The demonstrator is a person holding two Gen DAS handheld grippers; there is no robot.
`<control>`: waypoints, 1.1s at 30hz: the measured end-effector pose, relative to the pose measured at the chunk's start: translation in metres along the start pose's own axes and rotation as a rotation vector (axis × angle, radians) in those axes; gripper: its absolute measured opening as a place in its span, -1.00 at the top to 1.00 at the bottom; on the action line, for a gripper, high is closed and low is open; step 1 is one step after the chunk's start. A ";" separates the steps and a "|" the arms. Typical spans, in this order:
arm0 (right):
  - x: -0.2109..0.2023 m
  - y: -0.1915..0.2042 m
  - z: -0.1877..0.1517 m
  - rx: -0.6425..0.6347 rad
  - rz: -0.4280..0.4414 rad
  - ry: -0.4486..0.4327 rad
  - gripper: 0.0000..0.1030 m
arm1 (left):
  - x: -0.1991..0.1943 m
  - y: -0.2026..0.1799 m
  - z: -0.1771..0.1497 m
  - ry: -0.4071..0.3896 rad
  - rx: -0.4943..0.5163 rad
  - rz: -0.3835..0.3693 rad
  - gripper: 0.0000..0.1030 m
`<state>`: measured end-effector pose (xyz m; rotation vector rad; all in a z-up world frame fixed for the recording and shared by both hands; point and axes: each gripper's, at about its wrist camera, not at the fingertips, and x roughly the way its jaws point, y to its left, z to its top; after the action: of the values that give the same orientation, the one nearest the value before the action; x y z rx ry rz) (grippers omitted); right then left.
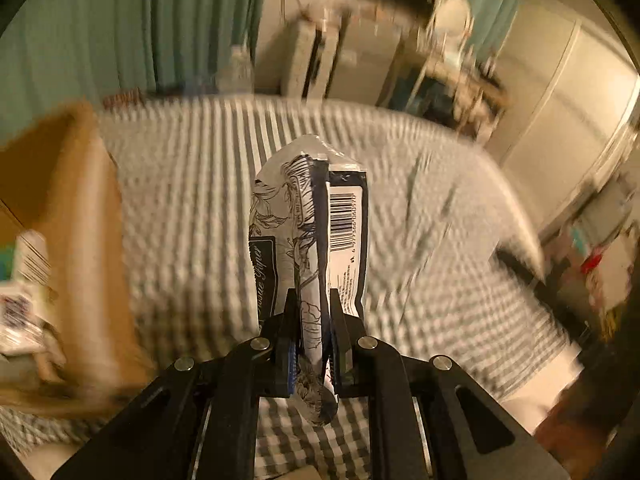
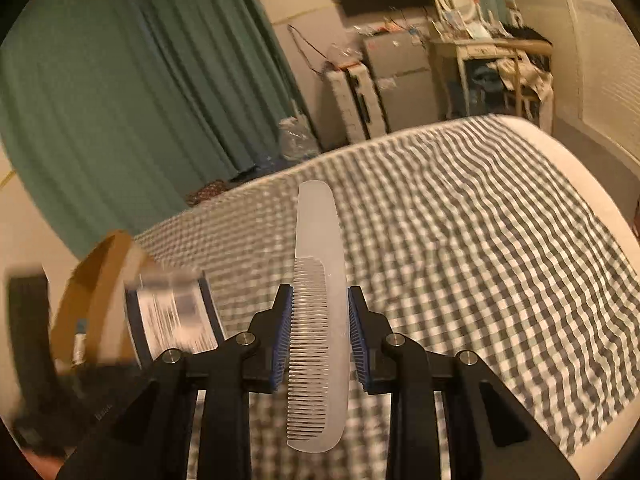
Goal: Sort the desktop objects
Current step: 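Carry the gadget and clear comb into the box and open both tools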
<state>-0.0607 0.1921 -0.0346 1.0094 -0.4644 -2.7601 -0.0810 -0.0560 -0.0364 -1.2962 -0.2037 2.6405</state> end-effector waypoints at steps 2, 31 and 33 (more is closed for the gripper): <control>-0.010 0.026 0.002 -0.024 0.035 -0.009 0.48 | -0.040 0.016 0.016 -0.076 -0.019 -0.020 0.77; -0.033 0.233 0.036 -0.276 0.099 -0.194 -0.99 | -0.176 0.187 0.021 -0.354 -0.129 0.432 -1.00; -0.053 0.224 0.037 -0.299 0.039 -0.243 -0.99 | -0.186 0.166 0.018 -0.407 -0.129 0.416 -1.00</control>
<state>-0.0340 0.0041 0.1008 0.5953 -0.0924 -2.8157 -0.0020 -0.2617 0.0828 -0.8929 -0.1789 3.2829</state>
